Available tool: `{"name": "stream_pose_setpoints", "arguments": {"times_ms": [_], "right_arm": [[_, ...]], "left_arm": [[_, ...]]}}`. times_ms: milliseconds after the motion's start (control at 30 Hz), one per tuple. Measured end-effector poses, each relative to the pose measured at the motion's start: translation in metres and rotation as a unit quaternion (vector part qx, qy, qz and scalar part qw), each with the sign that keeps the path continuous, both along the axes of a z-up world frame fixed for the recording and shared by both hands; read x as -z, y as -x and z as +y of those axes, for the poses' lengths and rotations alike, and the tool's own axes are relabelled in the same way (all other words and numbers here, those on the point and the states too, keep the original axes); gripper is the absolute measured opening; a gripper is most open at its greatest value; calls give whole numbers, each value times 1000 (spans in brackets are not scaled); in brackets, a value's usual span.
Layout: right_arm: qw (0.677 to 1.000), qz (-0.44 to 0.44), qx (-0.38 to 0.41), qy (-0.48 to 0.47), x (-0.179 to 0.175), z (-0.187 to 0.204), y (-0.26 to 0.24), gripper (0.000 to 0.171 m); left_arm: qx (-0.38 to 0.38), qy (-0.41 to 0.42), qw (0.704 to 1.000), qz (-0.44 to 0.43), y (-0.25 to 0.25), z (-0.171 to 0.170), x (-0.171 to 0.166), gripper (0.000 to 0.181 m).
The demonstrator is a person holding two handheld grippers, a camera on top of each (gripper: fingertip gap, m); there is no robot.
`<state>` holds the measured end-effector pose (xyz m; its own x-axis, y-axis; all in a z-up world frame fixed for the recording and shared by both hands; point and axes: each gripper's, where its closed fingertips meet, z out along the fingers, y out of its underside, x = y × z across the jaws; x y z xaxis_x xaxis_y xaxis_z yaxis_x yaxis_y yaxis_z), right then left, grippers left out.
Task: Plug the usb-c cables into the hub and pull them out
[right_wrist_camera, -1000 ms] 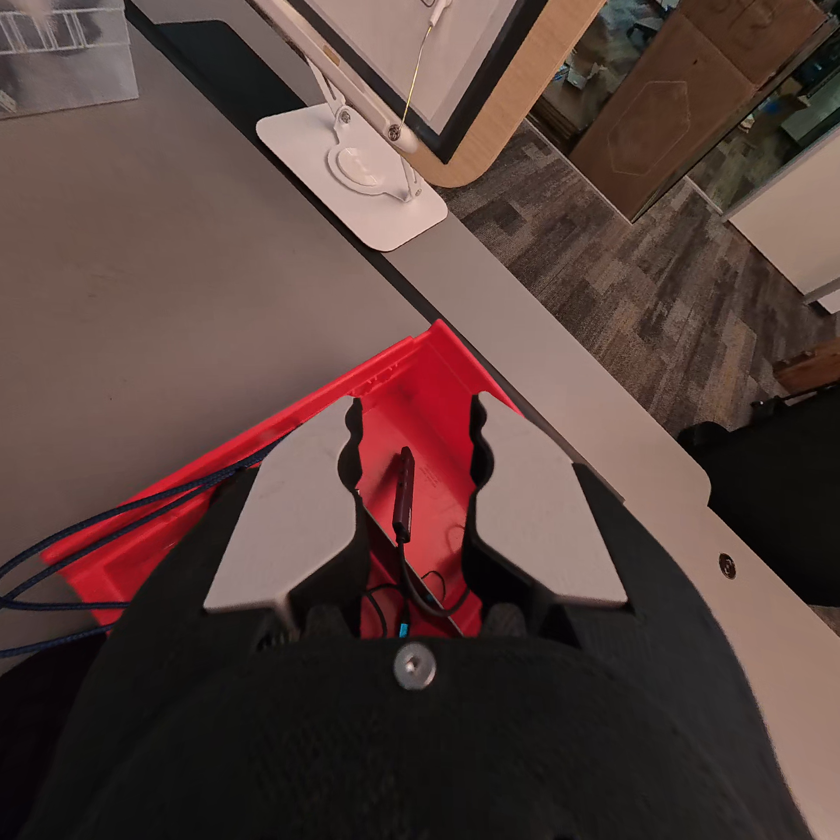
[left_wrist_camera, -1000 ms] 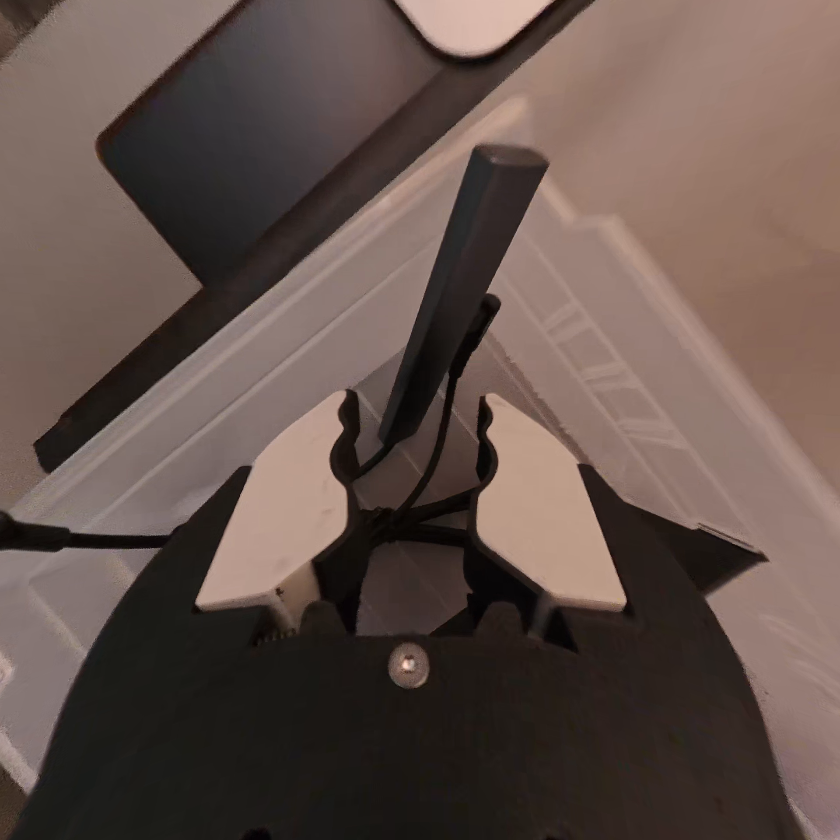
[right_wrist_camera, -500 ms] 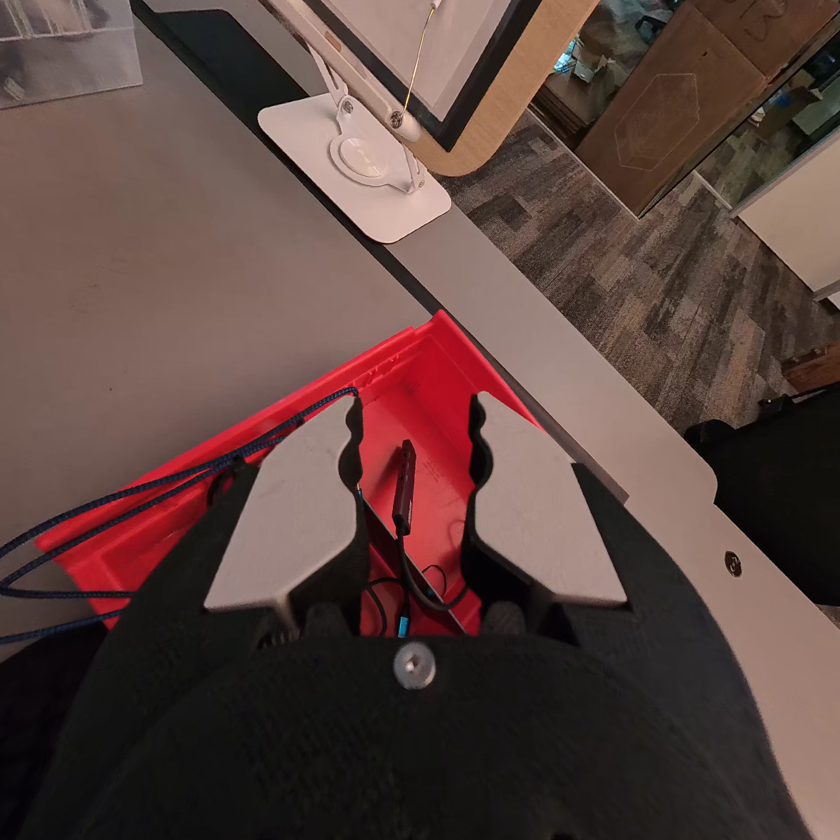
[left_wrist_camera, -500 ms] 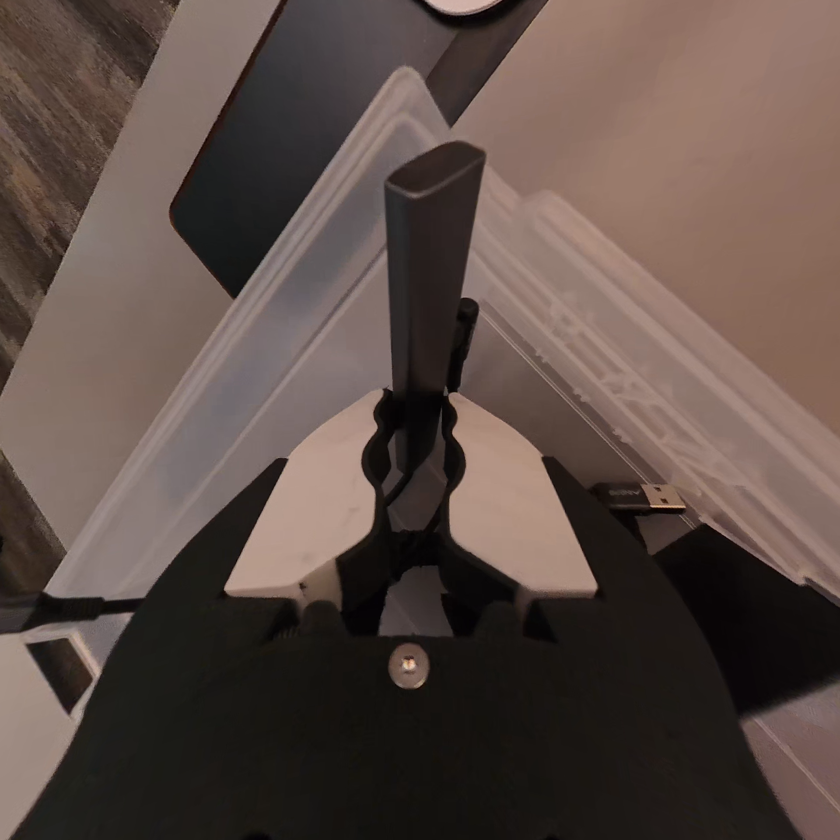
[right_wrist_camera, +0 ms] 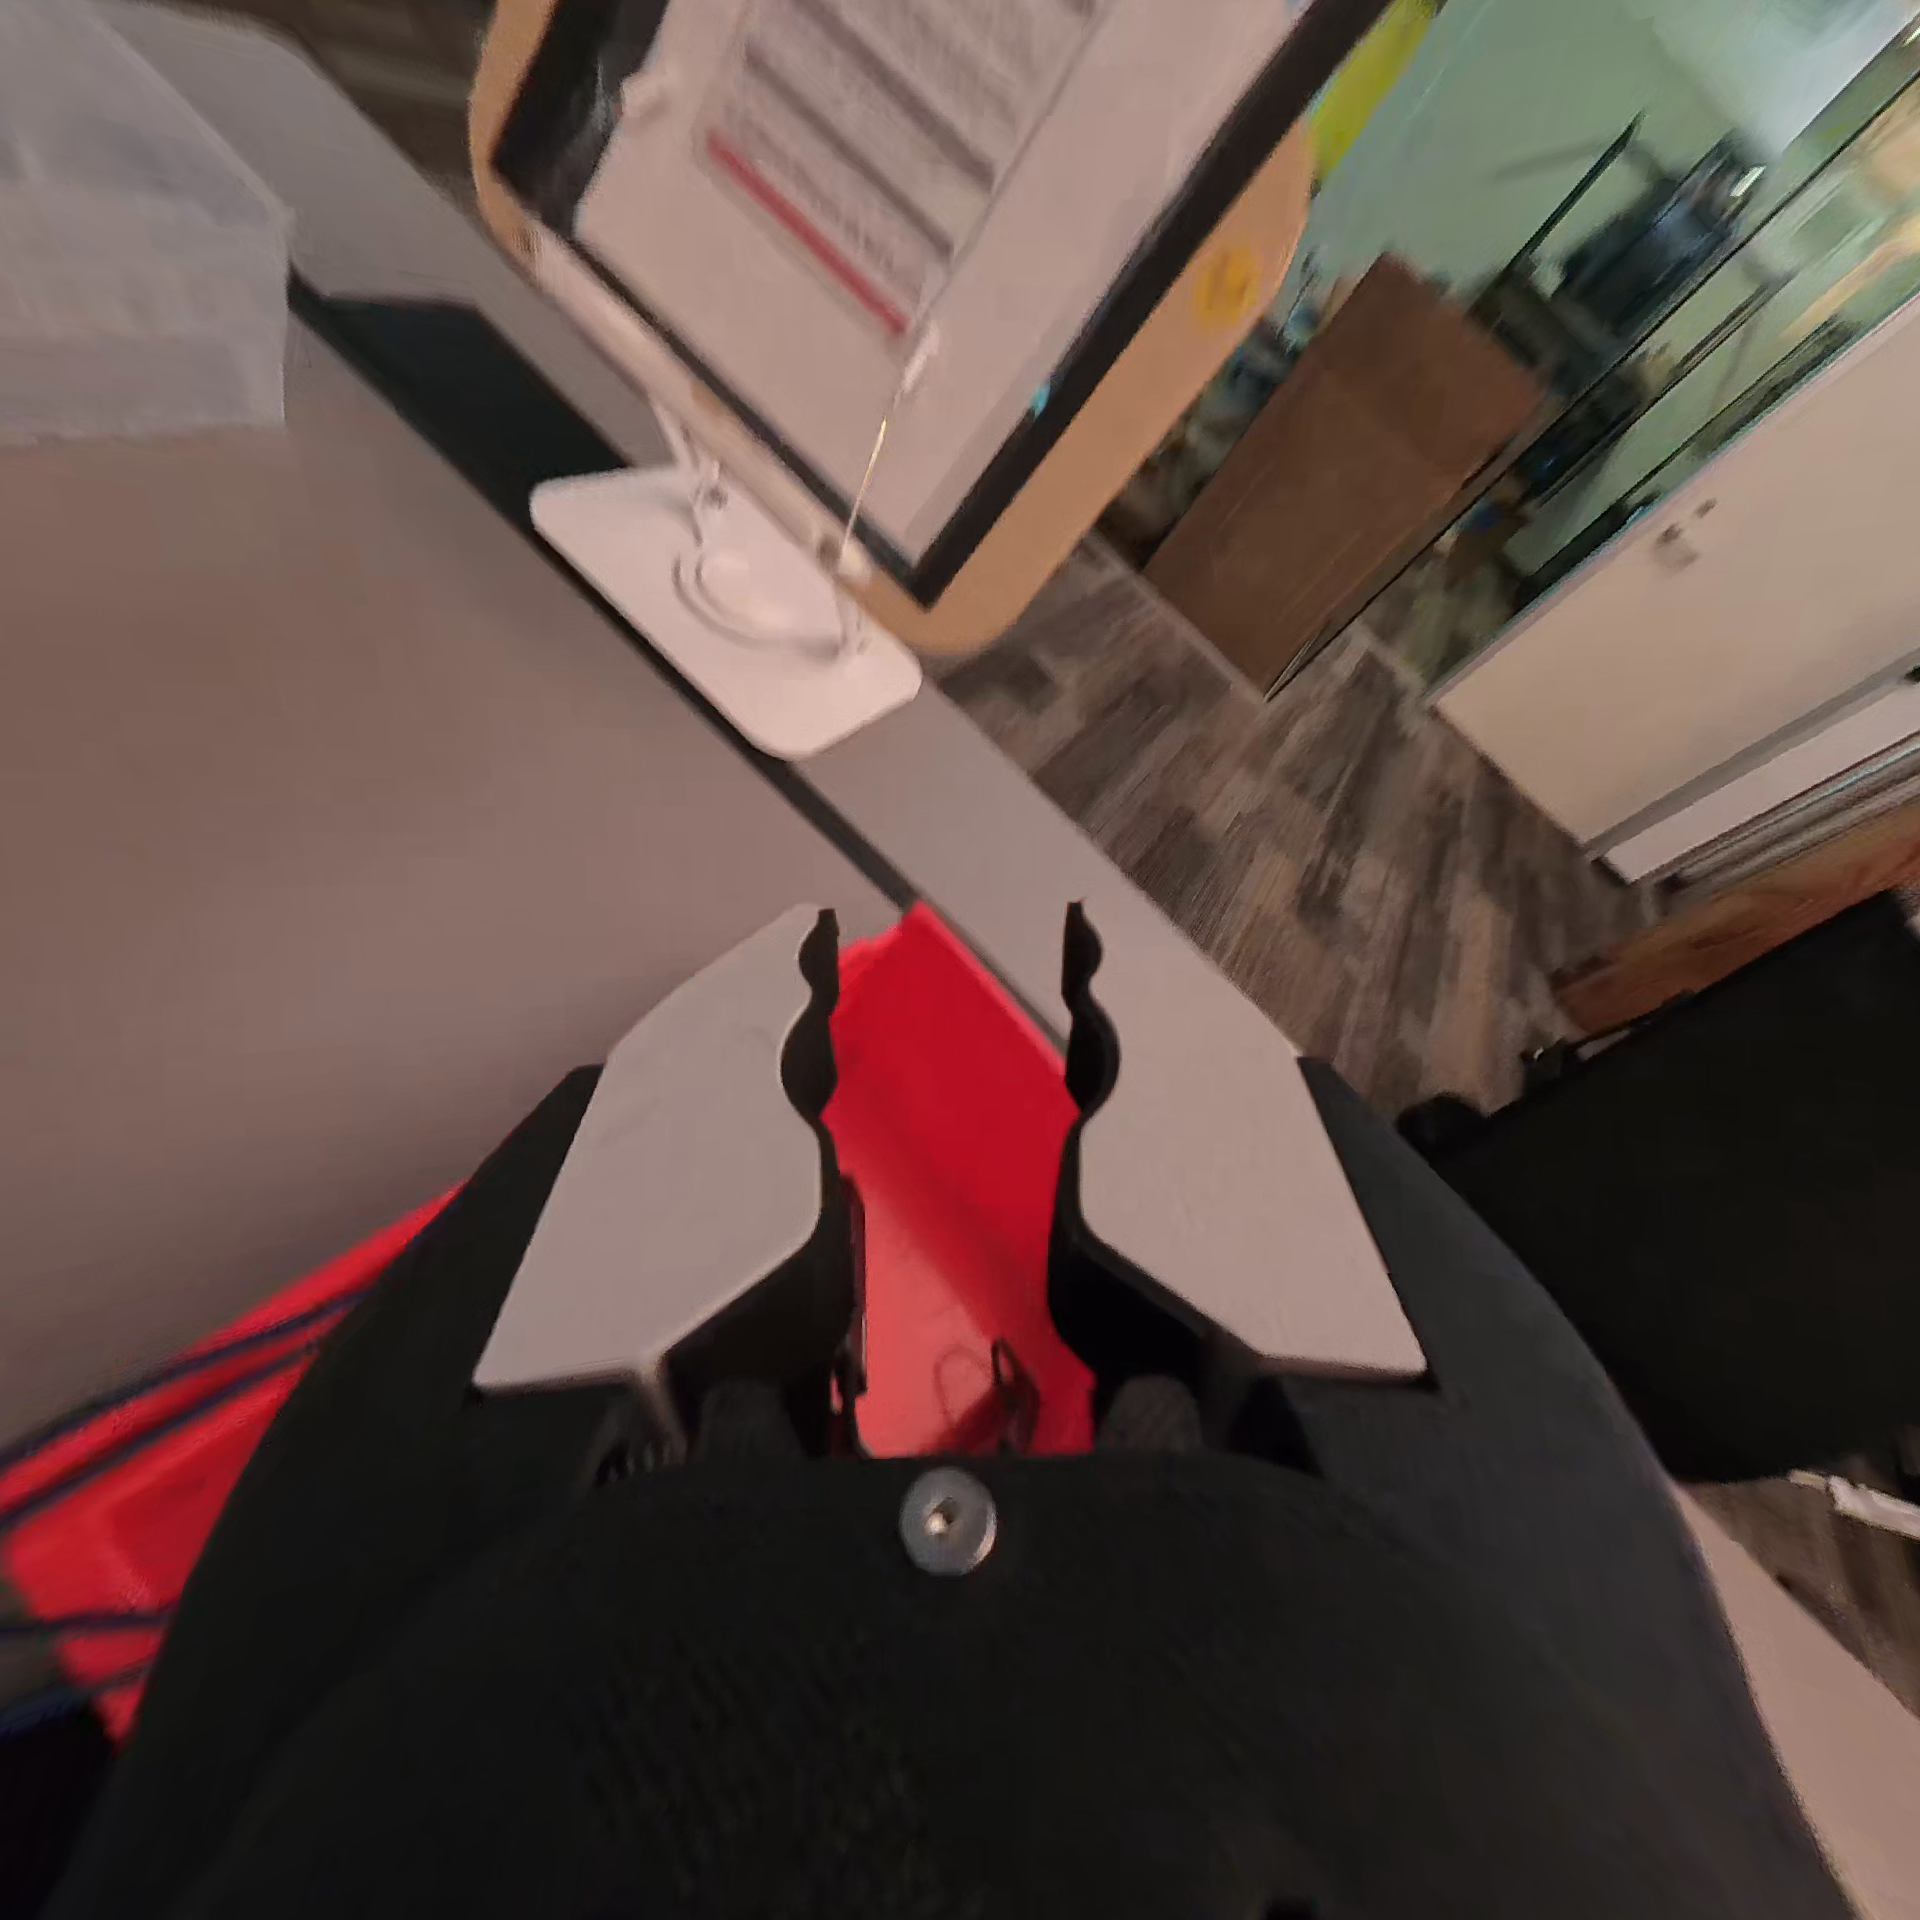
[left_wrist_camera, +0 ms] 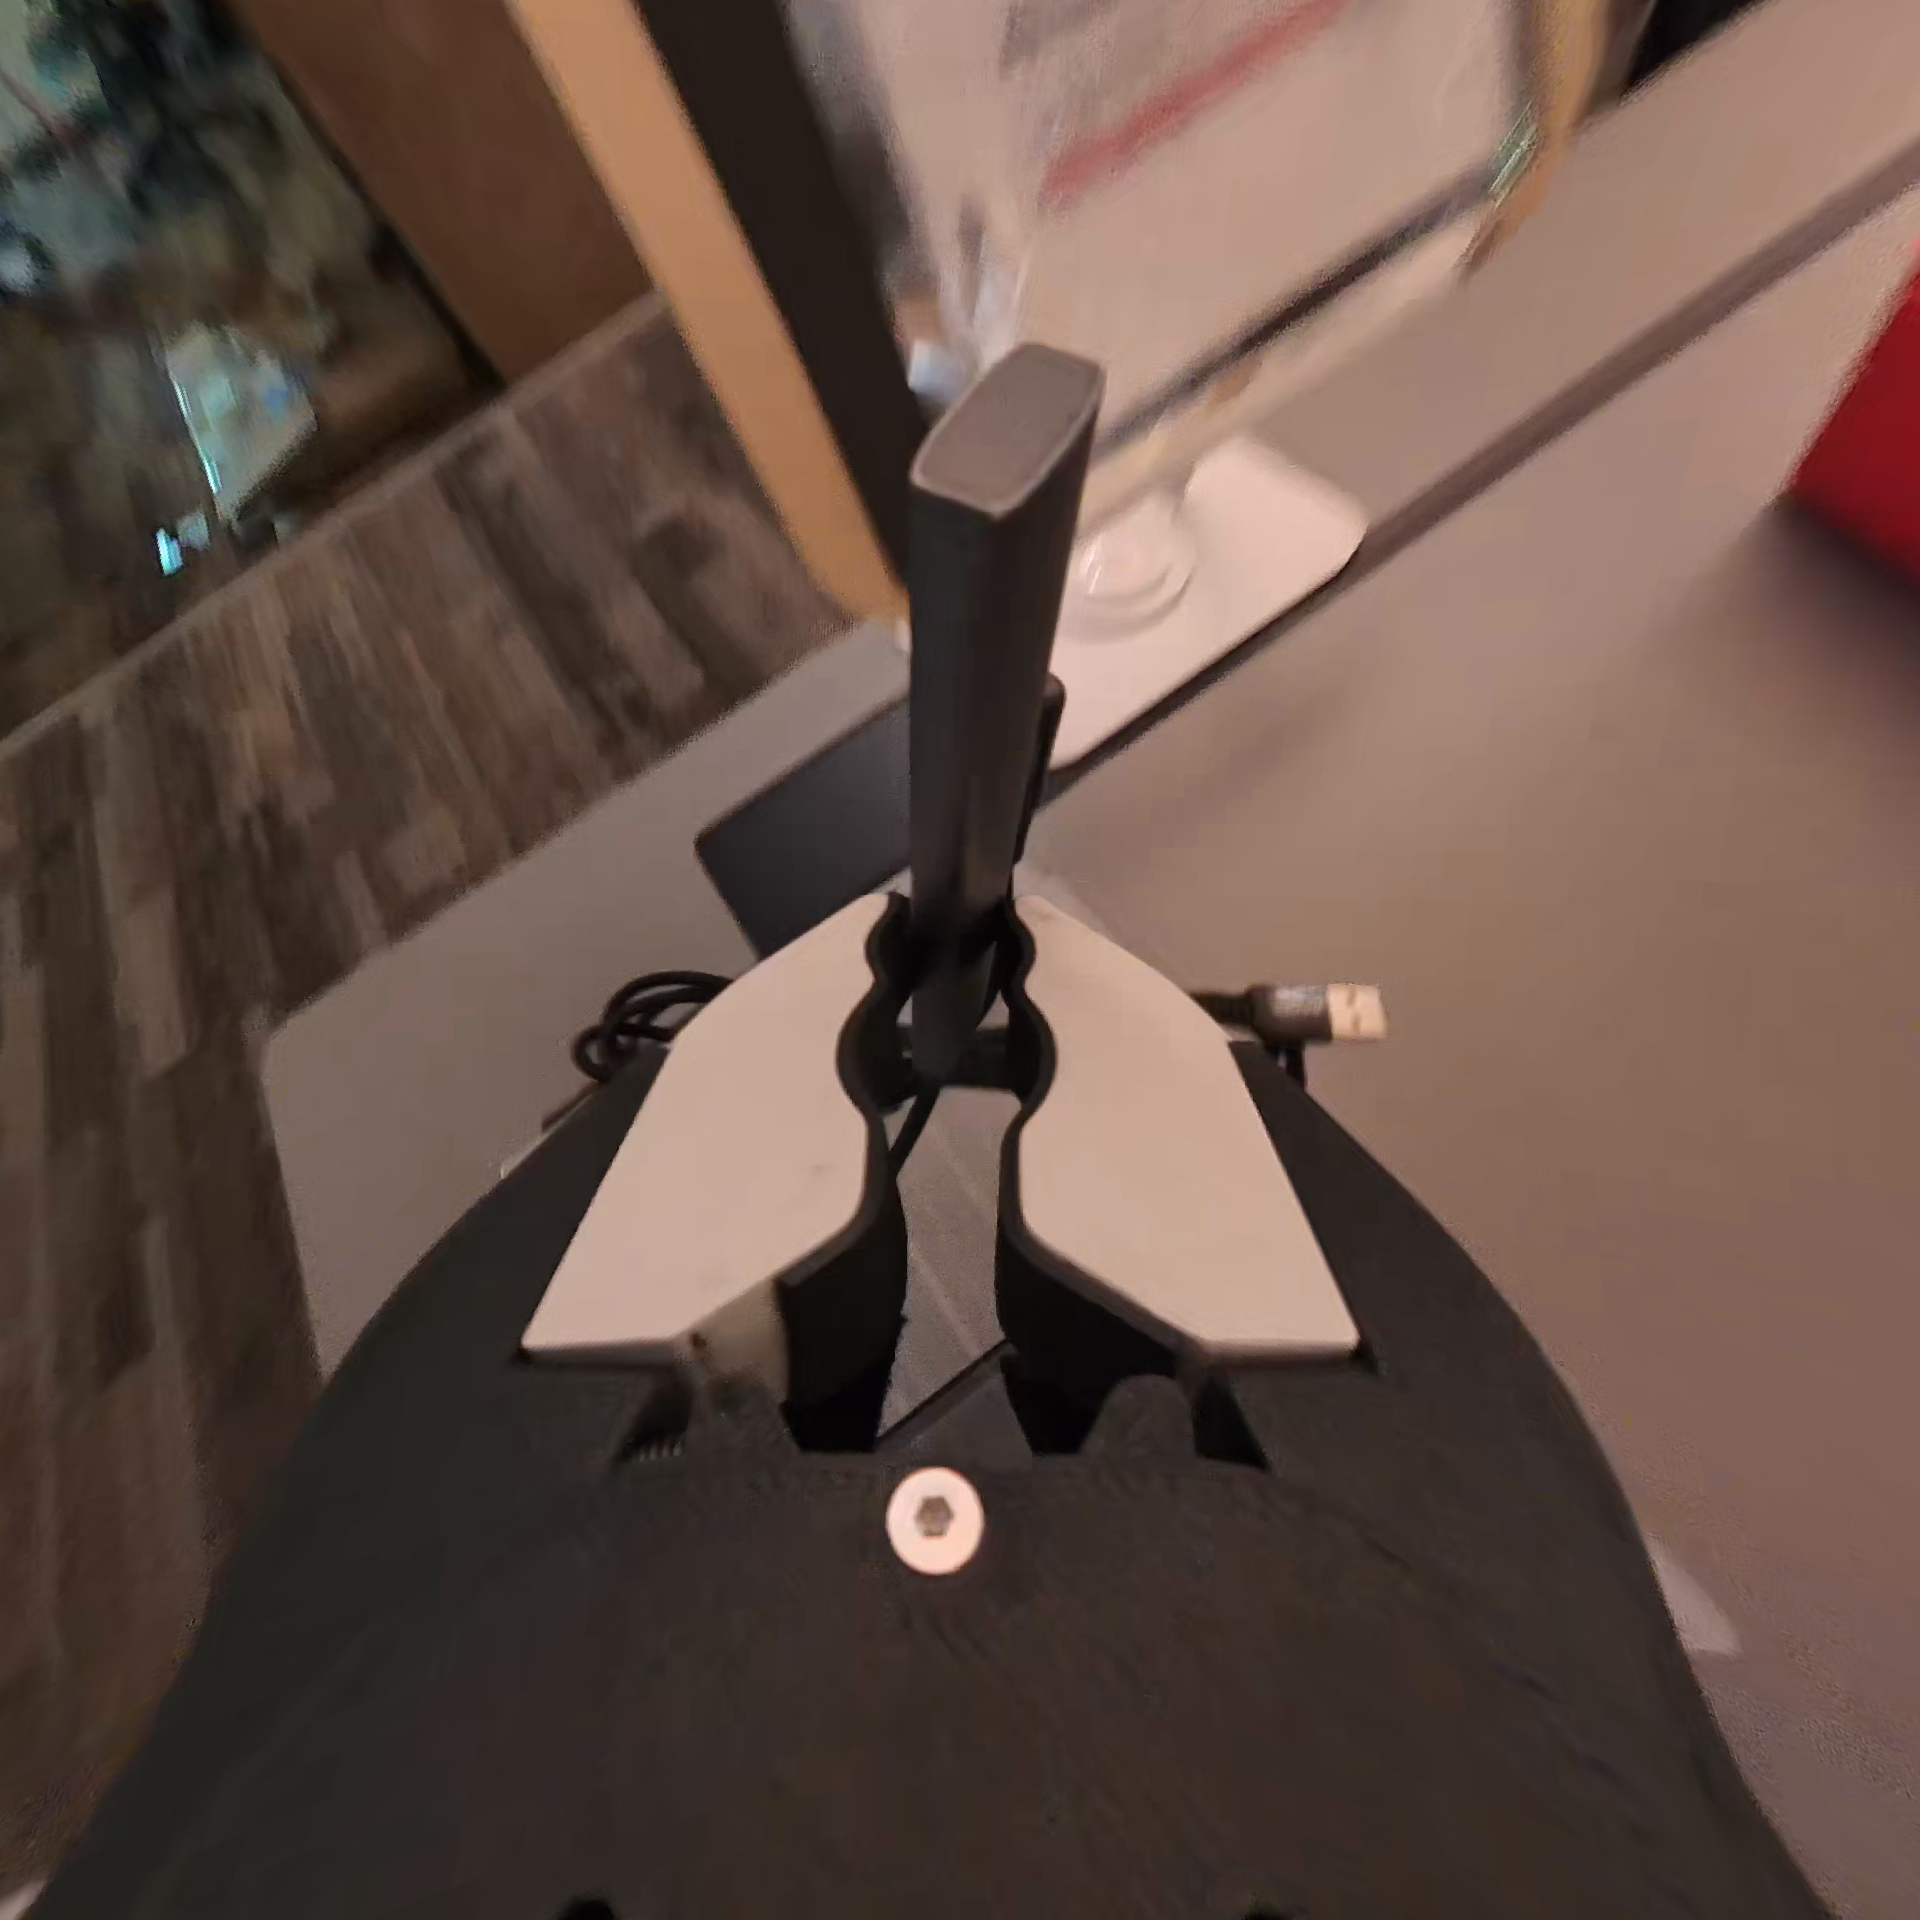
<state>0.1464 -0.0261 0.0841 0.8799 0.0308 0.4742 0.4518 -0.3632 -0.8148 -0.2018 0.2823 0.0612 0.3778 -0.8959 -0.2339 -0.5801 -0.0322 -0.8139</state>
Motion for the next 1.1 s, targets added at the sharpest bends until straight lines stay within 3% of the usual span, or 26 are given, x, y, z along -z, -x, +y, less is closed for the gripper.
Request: {"name": "stream_pose_setpoints", "arguments": {"times_ms": [100, 200, 333, 433, 500, 667, 900, 1100], "right_arm": [[996, -3, -33, -84, -34, 7, 28, 41], [983, 23, -96, -153, -63, 10, 71, 40], [945, 125, -220, -208, -91, 3, 138, 38], [927, 180, -236, -228, -104, -2, 156, 30], [926, 205, -223, -226, -104, -2, 157, 29], [872, 310, -336, -174, -97, -5, 199, 37], [863, 317, -390, -55, -55, 14, 237, 37], [863, 305, -402, -31, -42, 21, 243, 11]], "left_arm": [[71, -18, 990, -122, -5, -59, -68, 10], [212, 29, 951, -223, -19, -140, -112, 10], [365, 111, 900, -212, -45, -221, -112, 9], [436, 163, 863, -193, -66, -261, -103, 9], [454, 174, 856, -174, -79, -276, -93, 9], [468, 162, 860, -120, -102, -296, -66, 9], [472, 167, 863, -69, -115, -306, -40, 10], [475, 167, 863, -51, -118, -308, -31, 9]]}}
